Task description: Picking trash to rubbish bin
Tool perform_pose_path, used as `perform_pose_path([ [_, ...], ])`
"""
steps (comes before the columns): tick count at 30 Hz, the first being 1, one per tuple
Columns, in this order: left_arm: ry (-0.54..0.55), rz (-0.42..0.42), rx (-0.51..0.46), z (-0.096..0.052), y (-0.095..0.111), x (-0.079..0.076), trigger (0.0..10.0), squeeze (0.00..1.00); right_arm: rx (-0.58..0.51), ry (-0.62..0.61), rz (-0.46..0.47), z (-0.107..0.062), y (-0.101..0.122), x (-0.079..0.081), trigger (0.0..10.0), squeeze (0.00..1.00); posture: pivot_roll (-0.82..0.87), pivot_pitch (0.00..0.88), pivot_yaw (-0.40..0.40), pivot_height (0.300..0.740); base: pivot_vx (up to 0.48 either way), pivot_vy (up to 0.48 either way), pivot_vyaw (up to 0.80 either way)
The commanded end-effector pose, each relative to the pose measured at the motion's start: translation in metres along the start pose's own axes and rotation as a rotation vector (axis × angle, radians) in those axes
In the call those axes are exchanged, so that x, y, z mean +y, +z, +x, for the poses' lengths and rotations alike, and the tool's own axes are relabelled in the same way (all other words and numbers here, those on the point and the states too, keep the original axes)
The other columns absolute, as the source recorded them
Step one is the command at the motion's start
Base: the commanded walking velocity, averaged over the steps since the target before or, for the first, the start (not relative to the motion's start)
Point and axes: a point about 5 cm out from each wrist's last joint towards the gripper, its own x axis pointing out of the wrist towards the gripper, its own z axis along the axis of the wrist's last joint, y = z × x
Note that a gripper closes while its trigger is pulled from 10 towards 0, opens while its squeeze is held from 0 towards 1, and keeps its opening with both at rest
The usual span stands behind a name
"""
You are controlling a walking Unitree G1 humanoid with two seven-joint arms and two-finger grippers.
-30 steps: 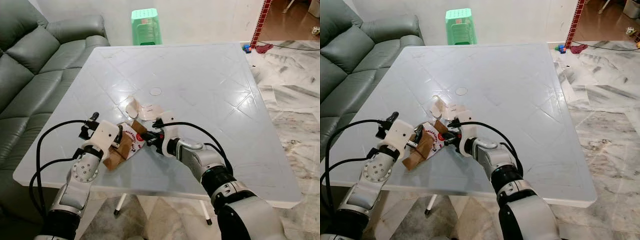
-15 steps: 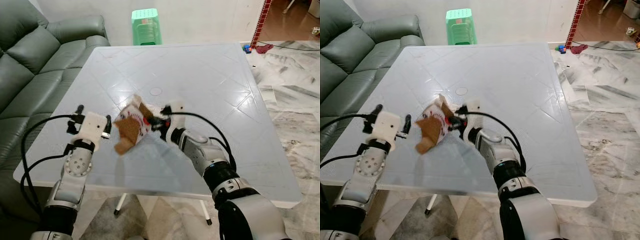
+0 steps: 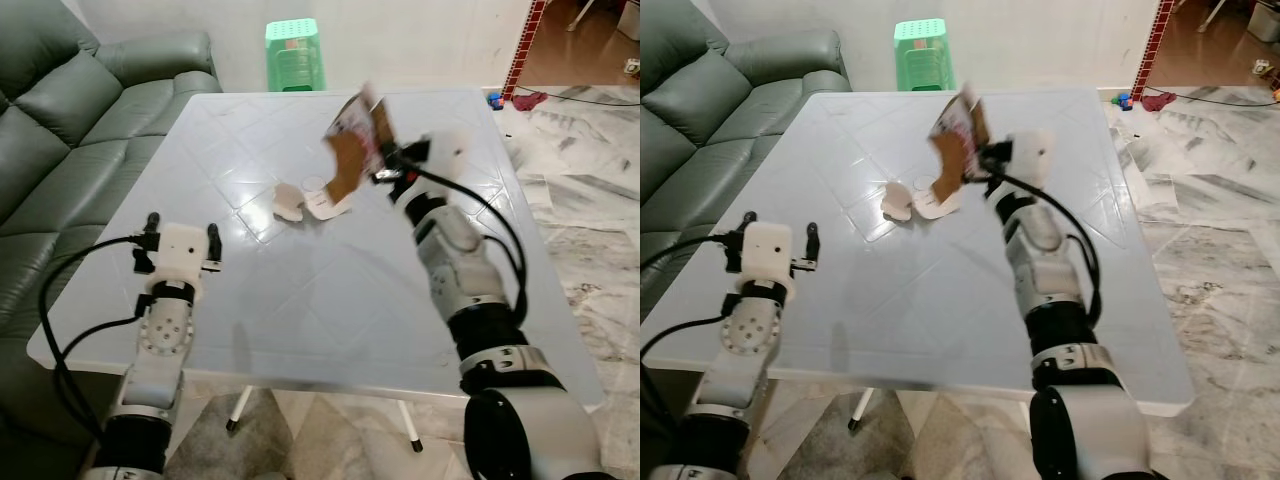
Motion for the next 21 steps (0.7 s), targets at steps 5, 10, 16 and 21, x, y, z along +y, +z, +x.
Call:
perform_pose_path([
  [5,-0.031,-0.025,-0.032,0.000,0.007,-0.014,10.0,0.00,-0.039,-0.002,-0.127,-0.013,0.014,-0.006,0.0,0.00,-0.02,0.032,0.015,0.740,0.000,0.000,0.00],
  [10,-0.071,-0.037,-0.049,0.003,0.011,-0.028,10.0,0.00,-0.008,-0.036,-0.137,-0.027,0.009,-0.015,0.0,0.00,-0.05,0.038,0.012,0.740,0.000,0.000,0.00],
  [16,-0.096,-0.071,-0.063,0.007,0.014,-0.036,10.0,0.00,0.021,-0.041,-0.185,-0.038,0.004,-0.020,0.0,0.00,-0.06,0.046,0.014,0.740,0.000,0.000,0.00],
  [21,-0.050,-0.032,-0.110,0.005,0.023,-0.031,10.0,0.00,0.038,-0.045,-0.190,-0.039,-0.005,-0.019,0.0,0.00,-0.04,0.049,0.010,0.740,0.000,0.000,0.00],
])
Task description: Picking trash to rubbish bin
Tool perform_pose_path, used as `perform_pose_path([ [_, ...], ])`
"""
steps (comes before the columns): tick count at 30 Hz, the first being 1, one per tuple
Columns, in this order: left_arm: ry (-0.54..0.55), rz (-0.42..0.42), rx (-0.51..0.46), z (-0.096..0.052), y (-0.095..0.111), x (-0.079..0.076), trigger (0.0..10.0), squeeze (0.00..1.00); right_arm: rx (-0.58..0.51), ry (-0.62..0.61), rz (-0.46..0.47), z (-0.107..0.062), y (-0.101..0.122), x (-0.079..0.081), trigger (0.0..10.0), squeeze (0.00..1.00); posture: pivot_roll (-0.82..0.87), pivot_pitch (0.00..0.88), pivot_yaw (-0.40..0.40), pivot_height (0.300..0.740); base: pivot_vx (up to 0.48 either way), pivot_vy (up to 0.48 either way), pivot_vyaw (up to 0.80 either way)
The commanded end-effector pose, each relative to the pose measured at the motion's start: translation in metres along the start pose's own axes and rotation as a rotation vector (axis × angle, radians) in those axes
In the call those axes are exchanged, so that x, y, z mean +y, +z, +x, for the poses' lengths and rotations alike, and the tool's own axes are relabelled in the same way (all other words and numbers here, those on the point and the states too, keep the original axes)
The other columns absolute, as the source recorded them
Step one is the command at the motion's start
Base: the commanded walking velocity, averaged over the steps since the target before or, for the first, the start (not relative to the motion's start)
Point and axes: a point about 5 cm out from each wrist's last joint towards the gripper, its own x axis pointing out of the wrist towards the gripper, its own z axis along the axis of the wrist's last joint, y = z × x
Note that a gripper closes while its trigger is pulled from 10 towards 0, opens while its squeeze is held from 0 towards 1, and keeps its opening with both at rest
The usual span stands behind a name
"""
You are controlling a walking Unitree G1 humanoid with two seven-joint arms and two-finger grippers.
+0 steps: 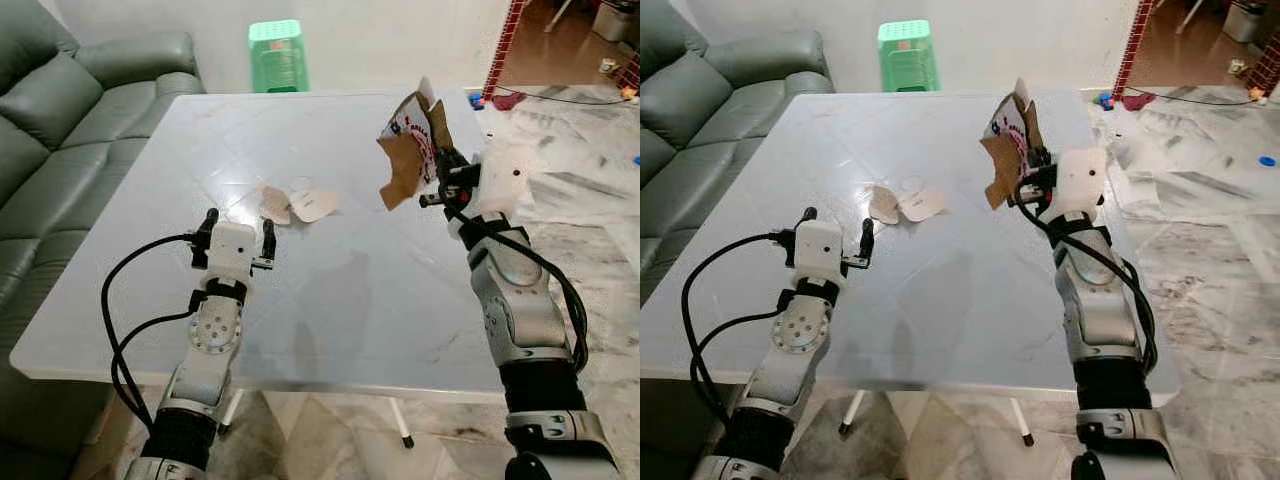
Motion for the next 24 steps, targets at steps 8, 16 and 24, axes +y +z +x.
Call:
perform_pose_path([
  [8,0.100,0.082,-0.021,-0.031,-0.003,0.017,10.0,0.00,0.033,0.041,0.046,0.016,-0.016,0.018,0.0,0.00,0.03,0.057,-0.006,0.740,0.000,0.000,0.00],
  [16,0.135,0.093,0.002,-0.063,-0.001,0.033,10.0,0.00,0.091,0.102,0.180,0.037,-0.028,0.057,0.0,0.00,0.11,0.067,-0.032,0.740,0.000,0.000,0.00],
  [24,0.034,0.040,0.032,-0.089,0.006,0.028,10.0,0.00,0.073,0.120,0.246,0.052,-0.021,0.078,0.0,0.00,0.19,0.083,-0.040,0.740,0.000,0.000,0.00],
])
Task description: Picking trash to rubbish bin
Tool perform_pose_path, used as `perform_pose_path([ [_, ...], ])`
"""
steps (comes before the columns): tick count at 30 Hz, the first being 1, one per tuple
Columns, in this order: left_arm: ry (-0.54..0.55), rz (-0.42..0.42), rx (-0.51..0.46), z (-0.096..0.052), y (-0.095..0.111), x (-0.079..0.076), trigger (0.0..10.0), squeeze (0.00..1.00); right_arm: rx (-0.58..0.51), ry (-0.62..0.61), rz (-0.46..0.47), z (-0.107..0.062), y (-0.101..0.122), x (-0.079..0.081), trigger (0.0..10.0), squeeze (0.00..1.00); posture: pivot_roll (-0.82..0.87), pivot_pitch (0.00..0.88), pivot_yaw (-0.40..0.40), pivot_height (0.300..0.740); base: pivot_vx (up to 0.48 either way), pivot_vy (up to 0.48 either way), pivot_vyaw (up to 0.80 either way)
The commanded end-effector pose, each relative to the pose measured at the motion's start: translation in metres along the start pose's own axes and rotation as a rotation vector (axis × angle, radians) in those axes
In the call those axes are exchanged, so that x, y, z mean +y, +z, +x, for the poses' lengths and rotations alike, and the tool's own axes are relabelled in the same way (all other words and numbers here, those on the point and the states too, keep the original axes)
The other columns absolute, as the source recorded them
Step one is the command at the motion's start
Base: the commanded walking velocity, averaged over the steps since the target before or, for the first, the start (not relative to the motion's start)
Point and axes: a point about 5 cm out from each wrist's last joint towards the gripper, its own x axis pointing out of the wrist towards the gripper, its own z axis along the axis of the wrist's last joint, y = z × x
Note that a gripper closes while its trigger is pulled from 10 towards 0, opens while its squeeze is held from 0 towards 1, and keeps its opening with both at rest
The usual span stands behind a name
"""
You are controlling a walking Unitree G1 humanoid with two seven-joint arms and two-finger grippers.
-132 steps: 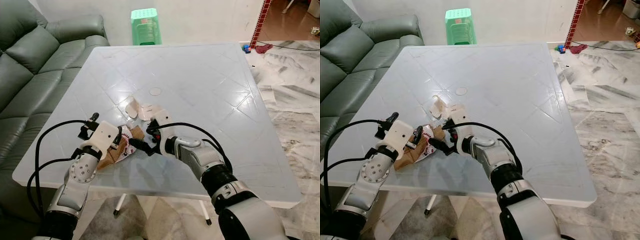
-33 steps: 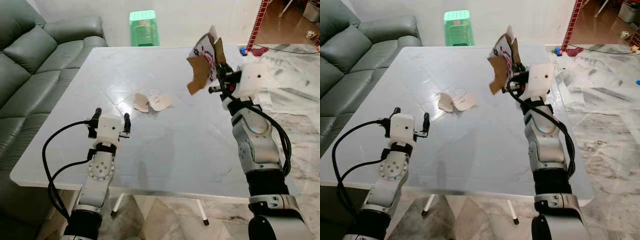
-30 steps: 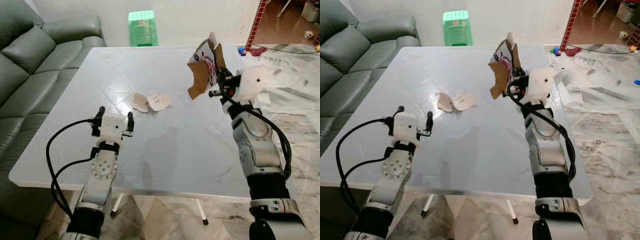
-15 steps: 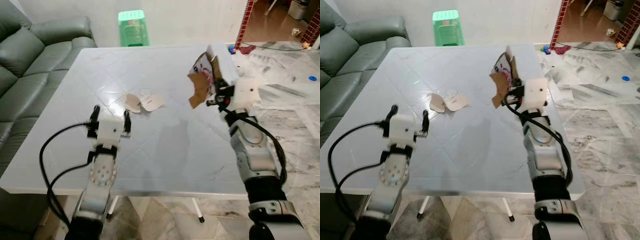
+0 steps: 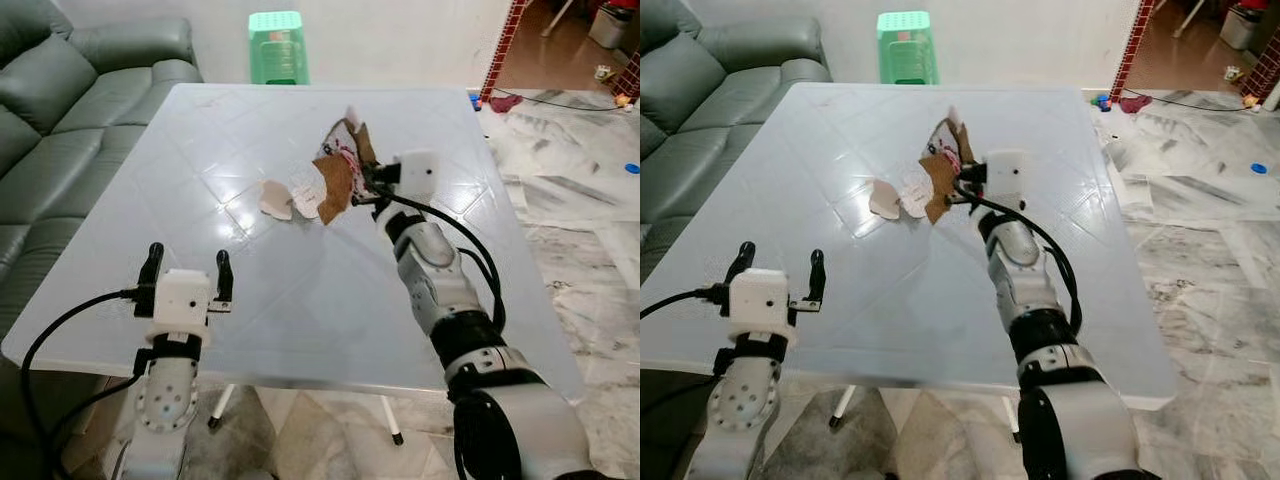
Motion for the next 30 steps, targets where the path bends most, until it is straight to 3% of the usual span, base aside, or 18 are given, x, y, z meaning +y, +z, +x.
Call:
perform_pose_path([
  [1,-0.032,-0.003,0.005,-0.005,0.004,-0.003,10.0,0.00,-0.042,-0.004,0.015,0.006,0.009,0.004,0.0,0.00,0.19,0.083,-0.040,0.740,0.000,0.000,0.00],
  [3,-0.042,-0.005,0.025,-0.014,0.005,-0.005,10.0,0.00,-0.038,0.011,0.046,0.009,0.007,0.016,0.0,0.00,0.22,0.088,-0.043,0.740,0.000,0.000,0.00],
  [15,-0.029,0.016,0.054,-0.023,0.010,0.003,10.0,0.00,0.032,0.131,0.110,0.007,-0.015,0.058,0.0,0.00,0.27,0.112,-0.061,0.740,0.000,0.000,0.00],
  [20,-0.029,0.021,0.059,-0.024,0.011,0.004,10.0,0.00,0.029,0.169,0.158,0.009,-0.012,0.064,0.0,0.00,0.27,0.117,-0.057,0.740,0.000,0.000,0.00],
  [27,-0.048,0.011,0.052,-0.019,0.013,-0.001,10.0,0.00,0.053,0.355,0.258,0.009,-0.009,0.076,0.0,0.00,0.24,0.116,-0.053,0.740,0.000,0.000,0.00],
  [30,-0.043,0.011,0.046,-0.014,0.013,0.000,10.0,0.00,0.048,0.431,0.233,0.006,-0.009,0.073,0.0,0.00,0.23,0.113,-0.051,0.740,0.000,0.000,0.00],
])
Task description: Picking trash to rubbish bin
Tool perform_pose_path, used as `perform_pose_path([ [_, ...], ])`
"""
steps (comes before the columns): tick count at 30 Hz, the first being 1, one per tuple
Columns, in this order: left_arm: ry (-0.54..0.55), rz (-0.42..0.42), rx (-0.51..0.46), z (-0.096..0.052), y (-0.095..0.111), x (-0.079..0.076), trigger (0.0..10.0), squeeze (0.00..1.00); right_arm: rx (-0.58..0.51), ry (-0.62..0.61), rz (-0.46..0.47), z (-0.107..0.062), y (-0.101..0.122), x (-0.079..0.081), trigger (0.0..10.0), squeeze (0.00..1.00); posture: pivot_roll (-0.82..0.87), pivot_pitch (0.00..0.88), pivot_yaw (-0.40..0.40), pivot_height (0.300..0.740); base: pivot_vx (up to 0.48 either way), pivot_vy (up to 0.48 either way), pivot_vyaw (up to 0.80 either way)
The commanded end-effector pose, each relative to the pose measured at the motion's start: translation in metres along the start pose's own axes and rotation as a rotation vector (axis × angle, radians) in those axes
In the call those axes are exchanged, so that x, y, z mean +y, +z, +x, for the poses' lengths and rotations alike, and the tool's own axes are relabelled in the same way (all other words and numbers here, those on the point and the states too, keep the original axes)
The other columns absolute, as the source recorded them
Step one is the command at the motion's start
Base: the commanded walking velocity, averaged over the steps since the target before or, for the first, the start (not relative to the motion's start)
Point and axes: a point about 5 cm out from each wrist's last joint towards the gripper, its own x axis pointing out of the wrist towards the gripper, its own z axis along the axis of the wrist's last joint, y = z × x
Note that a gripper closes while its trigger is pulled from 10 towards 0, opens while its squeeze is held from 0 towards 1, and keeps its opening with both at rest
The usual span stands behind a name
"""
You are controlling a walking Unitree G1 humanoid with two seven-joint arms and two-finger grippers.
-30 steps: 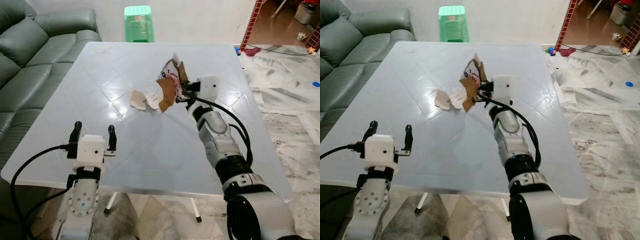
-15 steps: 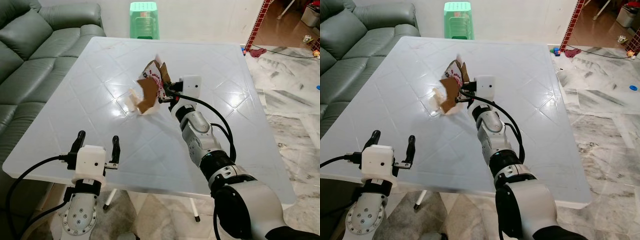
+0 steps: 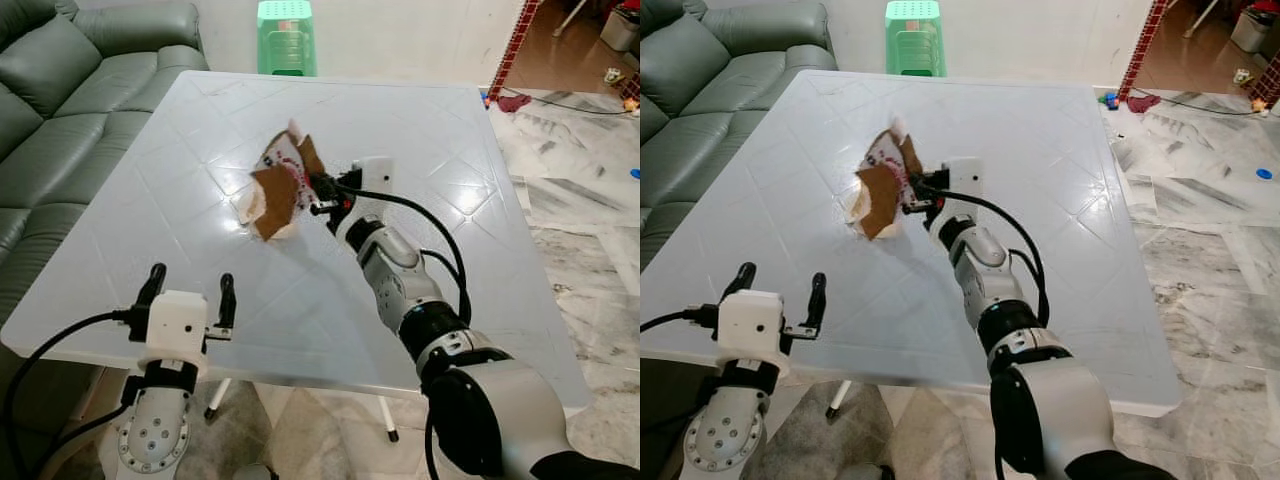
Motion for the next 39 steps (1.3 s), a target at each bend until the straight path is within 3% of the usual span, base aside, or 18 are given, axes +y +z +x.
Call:
perform_pose_path([
  [1,0.003,0.006,0.013,0.001,-0.002,0.001,10.0,0.00,-0.025,0.091,0.021,0.010,0.001,0.023,0.0,0.00,0.23,0.113,-0.051,0.740,0.000,0.000,0.00],
  [4,0.006,0.006,0.010,0.005,-0.002,0.002,10.0,0.00,-0.040,0.065,-0.018,0.007,0.005,0.017,0.0,0.00,0.22,0.111,-0.049,0.740,0.000,0.000,0.00],
  [5,0.009,0.006,-0.005,0.012,-0.001,0.004,10.0,0.00,-0.102,-0.052,-0.124,0.000,0.020,-0.003,0.0,0.00,0.19,0.105,-0.039,0.740,0.000,0.000,0.00],
  [6,0.009,0.006,-0.005,0.012,-0.001,0.004,10.0,0.00,-0.102,-0.052,-0.124,0.000,0.020,-0.003,0.0,0.00,0.19,0.105,-0.039,0.740,0.000,0.000,0.00],
  [8,0.010,0.006,-0.032,0.025,0.003,0.006,10.0,0.00,-0.193,-0.224,-0.253,-0.014,0.045,-0.031,0.0,0.00,0.15,0.098,-0.029,0.740,0.000,0.000,0.00],
  [12,0.011,0.004,-0.039,0.032,0.003,0.007,10.0,0.00,-0.225,-0.269,-0.301,-0.021,0.056,-0.041,0.0,0.00,0.13,0.095,-0.023,0.740,0.000,0.000,0.00],
  [13,0.009,-0.010,-0.053,0.044,0.004,0.007,10.0,0.00,-0.264,-0.328,-0.397,-0.035,0.070,-0.053,0.0,0.00,0.09,0.090,-0.011,0.740,0.000,0.000,0.00],
  [14,0.009,-0.010,-0.053,0.044,0.004,0.007,10.0,0.00,-0.264,-0.328,-0.397,-0.035,0.070,-0.053,0.0,0.00,0.09,0.090,-0.011,0.740,0.000,0.000,0.00],
  [15,0.000,-0.049,-0.054,0.057,0.004,0.006,10.0,0.00,-0.280,-0.355,-0.441,-0.048,0.078,-0.062,0.0,0.00,0.06,0.087,-0.005,0.740,0.000,0.000,0.00],
  [17,-0.004,-0.062,-0.053,0.061,0.004,0.006,10.0,0.00,-0.277,-0.359,-0.454,-0.052,0.080,-0.064,0.0,0.00,0.05,0.087,-0.003,0.740,0.000,0.000,0.00],
  [21,-0.034,-0.121,-0.088,0.083,0.013,0.000,10.0,0.00,-0.272,-0.411,-0.514,-0.078,0.085,-0.075,0.0,0.00,-0.01,0.081,0.014,0.740,0.000,0.000,0.00],
  [22,-0.034,-0.121,-0.088,0.083,0.013,0.000,10.0,0.00,-0.272,-0.411,-0.514,-0.078,0.085,-0.075,0.0,0.00,-0.01,0.081,0.014,0.740,0.000,0.000,0.00],
  [23,-0.035,-0.172,-0.082,0.091,0.013,-0.004,10.0,0.00,-0.271,-0.443,-0.531,-0.088,0.085,-0.077,0.0,0.00,-0.04,0.080,0.021,0.740,0.000,0.000,0.00],
  [26,-0.024,-0.272,-0.037,0.105,0.007,-0.010,10.0,0.00,-0.271,-0.456,-0.556,-0.095,0.086,-0.072,0.0,0.00,-0.09,0.084,0.034,0.740,0.000,0.000,0.00],
  [35,0.004,-0.331,0.048,0.131,-0.006,-0.013,10.0,0.00,-0.265,-0.450,-0.571,-0.108,0.090,-0.062,0.0,0.00,-0.17,0.101,0.053,0.740,0.000,0.000,0.00],
  [39,0.060,-0.357,0.091,0.147,-0.011,-0.003,10.0,0.00,-0.134,-0.276,-0.485,-0.129,0.076,-0.038,0.0,0.00,-0.22,0.137,0.059,0.740,0.000,0.000,0.00],
])
